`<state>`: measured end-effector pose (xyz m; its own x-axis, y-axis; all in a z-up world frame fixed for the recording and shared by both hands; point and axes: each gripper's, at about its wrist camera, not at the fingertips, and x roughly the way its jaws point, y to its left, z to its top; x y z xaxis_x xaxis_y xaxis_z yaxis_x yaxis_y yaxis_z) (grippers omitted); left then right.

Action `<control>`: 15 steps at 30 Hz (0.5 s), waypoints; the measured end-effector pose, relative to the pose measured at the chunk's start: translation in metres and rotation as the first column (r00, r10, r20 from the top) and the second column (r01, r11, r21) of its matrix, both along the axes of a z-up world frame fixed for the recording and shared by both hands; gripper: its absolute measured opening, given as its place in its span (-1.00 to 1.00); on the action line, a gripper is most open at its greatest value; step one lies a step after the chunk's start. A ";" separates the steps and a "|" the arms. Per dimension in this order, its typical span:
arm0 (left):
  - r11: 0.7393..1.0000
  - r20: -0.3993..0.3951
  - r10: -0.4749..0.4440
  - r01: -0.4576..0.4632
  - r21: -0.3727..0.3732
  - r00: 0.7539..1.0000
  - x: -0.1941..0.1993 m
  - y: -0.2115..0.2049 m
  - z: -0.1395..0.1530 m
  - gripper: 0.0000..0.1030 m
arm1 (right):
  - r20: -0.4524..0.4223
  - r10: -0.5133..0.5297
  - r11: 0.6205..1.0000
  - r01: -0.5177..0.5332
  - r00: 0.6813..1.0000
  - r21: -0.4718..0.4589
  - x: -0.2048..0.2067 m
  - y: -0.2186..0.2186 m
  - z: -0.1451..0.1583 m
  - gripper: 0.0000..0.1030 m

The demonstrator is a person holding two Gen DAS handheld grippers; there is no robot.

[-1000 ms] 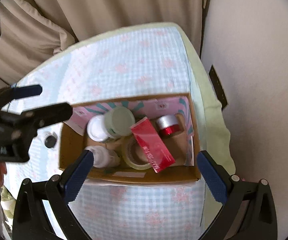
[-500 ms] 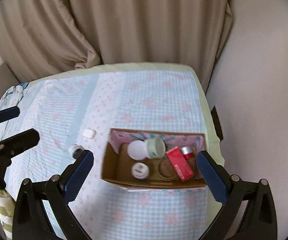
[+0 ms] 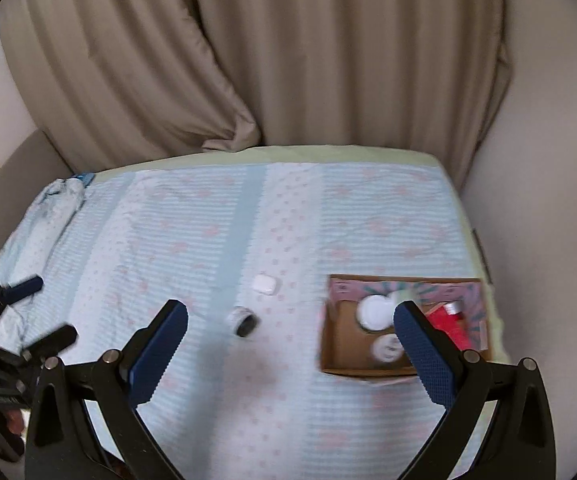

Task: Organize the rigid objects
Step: 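Withdraw both tools from the box toward the L'Oreal jar and earbud case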

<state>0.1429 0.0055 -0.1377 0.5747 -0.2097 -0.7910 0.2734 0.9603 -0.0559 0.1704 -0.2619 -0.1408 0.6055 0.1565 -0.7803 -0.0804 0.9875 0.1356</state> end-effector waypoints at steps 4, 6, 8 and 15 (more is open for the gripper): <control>1.000 -0.022 -0.002 0.002 0.010 1.000 0.001 0.023 -0.024 1.00 | -0.011 0.065 0.997 -0.065 0.998 -0.029 0.018 0.028 -0.010 1.00; 1.000 -0.036 0.000 0.000 0.014 0.999 0.007 0.026 -0.037 1.00 | -0.015 0.112 0.992 -0.113 0.994 -0.054 0.031 0.040 -0.017 1.00; 1.000 -0.058 0.002 -0.001 0.010 0.998 0.013 0.029 -0.051 1.00 | -0.024 0.167 0.984 -0.169 0.986 -0.065 0.047 0.050 -0.025 1.00; 0.999 -0.094 -0.006 0.010 0.041 0.996 0.043 0.004 -0.107 1.00 | -0.093 0.378 0.913 -0.387 0.921 -0.131 0.116 0.071 -0.074 1.00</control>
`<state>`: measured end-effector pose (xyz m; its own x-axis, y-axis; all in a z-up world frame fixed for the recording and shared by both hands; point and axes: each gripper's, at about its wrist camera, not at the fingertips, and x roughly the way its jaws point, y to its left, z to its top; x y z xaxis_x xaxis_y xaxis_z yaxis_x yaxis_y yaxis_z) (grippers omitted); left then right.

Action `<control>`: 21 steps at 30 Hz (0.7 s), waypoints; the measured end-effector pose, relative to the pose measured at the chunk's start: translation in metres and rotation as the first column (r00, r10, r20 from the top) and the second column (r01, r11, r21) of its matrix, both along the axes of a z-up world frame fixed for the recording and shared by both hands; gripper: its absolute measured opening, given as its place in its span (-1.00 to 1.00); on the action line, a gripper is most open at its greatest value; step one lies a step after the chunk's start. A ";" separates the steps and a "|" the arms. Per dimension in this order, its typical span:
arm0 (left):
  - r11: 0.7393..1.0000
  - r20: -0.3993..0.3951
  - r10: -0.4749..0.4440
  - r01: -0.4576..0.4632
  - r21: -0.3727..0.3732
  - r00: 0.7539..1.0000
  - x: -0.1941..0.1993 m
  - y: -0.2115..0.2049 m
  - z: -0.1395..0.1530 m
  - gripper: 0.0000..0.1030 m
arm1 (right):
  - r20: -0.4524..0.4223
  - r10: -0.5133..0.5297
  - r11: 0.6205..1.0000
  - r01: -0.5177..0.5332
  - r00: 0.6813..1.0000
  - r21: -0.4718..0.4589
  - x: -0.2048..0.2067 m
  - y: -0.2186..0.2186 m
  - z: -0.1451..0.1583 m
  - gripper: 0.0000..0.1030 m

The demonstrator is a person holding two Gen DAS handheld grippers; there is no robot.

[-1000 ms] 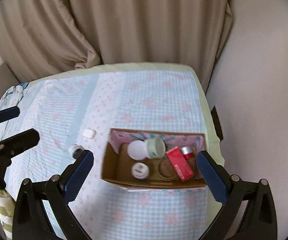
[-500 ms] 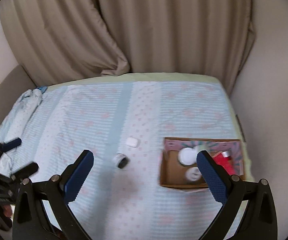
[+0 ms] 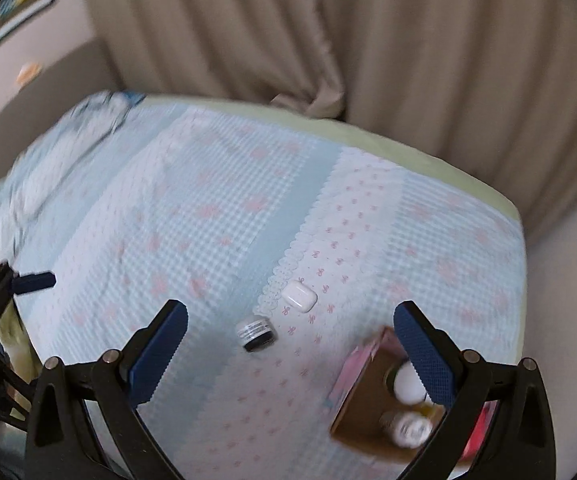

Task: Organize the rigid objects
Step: 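Withdraw both tools from the box toward the L'Oreal jar and earbud case, then grasp the L'Oreal jar with the left tool while the right tool grasps the white earbud case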

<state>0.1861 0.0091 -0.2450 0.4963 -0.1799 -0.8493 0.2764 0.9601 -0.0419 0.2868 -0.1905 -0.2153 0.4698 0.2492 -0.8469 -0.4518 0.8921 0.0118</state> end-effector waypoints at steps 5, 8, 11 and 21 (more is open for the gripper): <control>1.000 -0.052 0.005 -0.005 0.003 0.999 0.034 -0.028 -0.055 1.00 | -0.059 0.176 0.980 -0.180 0.983 -0.084 0.043 0.013 -0.052 1.00; 0.999 -0.076 0.016 -0.014 0.029 0.997 0.052 -0.043 -0.092 1.00 | -0.114 0.260 0.955 -0.273 0.959 -0.117 0.068 0.018 -0.091 1.00; 0.998 -0.092 0.025 -0.020 0.052 0.995 0.068 -0.061 -0.128 1.00 | -0.170 0.332 0.920 -0.358 0.928 -0.161 0.089 0.026 -0.132 1.00; 0.991 -0.153 -0.007 0.027 0.132 0.988 0.103 -0.118 -0.228 0.81 | -0.362 0.461 0.791 -0.561 0.810 -0.246 0.122 0.057 -0.257 0.89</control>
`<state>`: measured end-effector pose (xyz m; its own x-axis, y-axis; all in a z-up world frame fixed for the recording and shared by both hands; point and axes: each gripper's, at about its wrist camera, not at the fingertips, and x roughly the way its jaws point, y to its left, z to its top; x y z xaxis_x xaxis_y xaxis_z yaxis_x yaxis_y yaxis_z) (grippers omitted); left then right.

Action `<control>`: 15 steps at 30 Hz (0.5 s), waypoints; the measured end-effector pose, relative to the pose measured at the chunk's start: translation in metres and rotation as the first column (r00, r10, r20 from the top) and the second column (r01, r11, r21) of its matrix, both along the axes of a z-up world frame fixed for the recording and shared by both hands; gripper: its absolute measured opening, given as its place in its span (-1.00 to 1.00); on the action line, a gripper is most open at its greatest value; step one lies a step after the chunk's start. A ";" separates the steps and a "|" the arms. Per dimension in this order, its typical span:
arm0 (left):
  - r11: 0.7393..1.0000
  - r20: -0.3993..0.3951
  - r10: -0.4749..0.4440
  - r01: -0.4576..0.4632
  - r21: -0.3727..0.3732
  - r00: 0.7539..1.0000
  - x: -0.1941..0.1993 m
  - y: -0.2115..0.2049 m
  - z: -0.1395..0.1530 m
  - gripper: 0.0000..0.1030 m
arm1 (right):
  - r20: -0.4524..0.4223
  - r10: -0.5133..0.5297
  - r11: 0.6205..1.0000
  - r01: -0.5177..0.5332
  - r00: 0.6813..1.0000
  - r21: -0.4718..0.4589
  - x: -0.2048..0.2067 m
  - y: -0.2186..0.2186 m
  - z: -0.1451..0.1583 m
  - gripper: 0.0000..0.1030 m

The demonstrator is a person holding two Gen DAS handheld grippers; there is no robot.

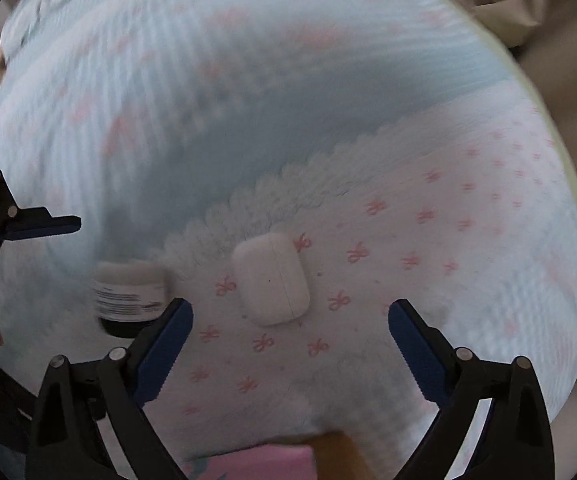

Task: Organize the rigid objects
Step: 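Grasp the L'Oreal jar with the left tool while the right tool grasps the white earbud case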

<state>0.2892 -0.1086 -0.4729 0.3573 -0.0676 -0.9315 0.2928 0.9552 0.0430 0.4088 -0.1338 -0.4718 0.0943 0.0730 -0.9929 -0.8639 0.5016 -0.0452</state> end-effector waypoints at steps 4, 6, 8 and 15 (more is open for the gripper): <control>1.000 -0.044 0.016 -0.016 0.001 0.999 0.009 -0.005 -0.026 0.64 | -0.027 0.050 0.998 -0.051 0.998 -0.030 0.002 0.012 -0.031 0.76; 1.000 -0.050 0.022 -0.022 0.003 0.998 0.013 -0.006 -0.032 0.59 | -0.047 0.054 0.998 -0.056 0.997 -0.038 0.005 0.016 -0.041 0.61; 1.000 -0.050 0.025 -0.024 0.005 0.998 0.016 -0.006 -0.036 0.58 | -0.045 0.061 0.997 -0.064 0.997 -0.049 0.008 0.019 -0.047 0.51; 1.000 -0.035 0.011 -0.012 -0.024 0.999 0.027 -0.005 -0.036 0.06 | -0.042 0.076 0.997 -0.078 0.996 -0.025 0.012 0.024 -0.044 -0.20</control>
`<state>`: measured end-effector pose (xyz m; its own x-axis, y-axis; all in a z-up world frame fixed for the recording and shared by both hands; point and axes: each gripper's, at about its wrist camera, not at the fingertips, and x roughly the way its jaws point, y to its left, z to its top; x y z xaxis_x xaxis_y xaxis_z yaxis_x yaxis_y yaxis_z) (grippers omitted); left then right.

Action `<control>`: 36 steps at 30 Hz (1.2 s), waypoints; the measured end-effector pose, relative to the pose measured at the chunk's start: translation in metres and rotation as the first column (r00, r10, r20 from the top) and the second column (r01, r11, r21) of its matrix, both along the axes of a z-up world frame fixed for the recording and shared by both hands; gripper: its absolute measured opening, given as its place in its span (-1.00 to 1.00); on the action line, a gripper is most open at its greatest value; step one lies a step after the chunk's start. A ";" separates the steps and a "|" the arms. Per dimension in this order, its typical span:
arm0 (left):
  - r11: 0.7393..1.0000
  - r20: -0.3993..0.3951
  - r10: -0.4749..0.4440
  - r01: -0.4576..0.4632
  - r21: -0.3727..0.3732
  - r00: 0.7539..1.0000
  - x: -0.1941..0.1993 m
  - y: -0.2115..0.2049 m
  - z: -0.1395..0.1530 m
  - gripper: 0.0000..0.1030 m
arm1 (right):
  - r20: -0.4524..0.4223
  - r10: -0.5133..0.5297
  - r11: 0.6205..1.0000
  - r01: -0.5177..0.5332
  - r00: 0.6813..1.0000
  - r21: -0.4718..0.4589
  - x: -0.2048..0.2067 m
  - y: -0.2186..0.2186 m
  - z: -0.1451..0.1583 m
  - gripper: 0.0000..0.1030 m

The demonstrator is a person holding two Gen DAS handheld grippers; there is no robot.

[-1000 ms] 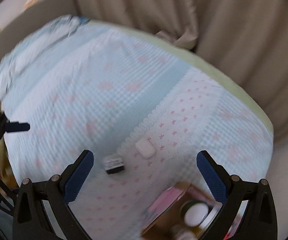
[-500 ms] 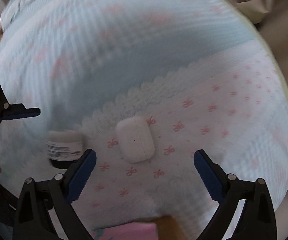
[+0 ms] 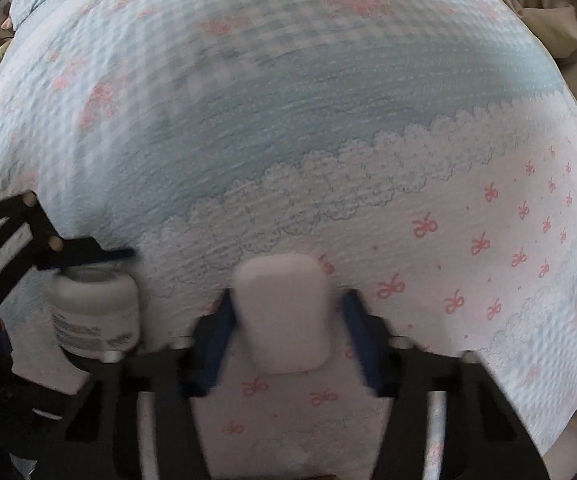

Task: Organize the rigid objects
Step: 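Grasp the L'Oreal jar with the left tool while the right tool grasps the white earbud case, then carry the L'Oreal jar and earbud case into the box and release both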

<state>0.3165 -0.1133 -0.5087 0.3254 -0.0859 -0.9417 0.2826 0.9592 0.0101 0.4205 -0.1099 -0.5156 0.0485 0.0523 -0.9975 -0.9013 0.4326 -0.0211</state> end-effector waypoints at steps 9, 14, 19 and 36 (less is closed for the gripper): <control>0.999 -0.012 0.019 -0.020 -0.041 1.000 0.002 0.008 0.006 0.00 | 0.009 -0.031 0.999 0.031 0.999 -0.008 -0.007 0.007 0.000 -0.20; 0.996 -0.031 0.052 -0.054 -0.071 0.998 0.003 0.027 0.014 -0.04 | 0.010 -0.074 0.997 0.074 0.997 0.001 -0.005 0.011 0.010 -0.20; 0.989 -0.028 0.104 -0.107 -0.104 0.994 0.004 0.048 0.031 -0.05 | 0.018 -0.119 0.992 0.119 0.993 0.030 -0.010 0.016 0.030 -0.21; 0.953 0.098 0.138 -0.106 -0.283 0.985 -0.039 0.076 0.232 -0.10 | 0.016 -0.439 0.878 0.425 0.898 0.220 -0.074 -0.042 0.226 -0.21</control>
<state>0.2774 -0.0373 -0.2763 0.4550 -0.2894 -0.8422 0.1758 0.9563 -0.2336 0.3464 -0.1523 -0.2894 0.1762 0.2144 -0.9607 -0.6233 0.7797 0.0597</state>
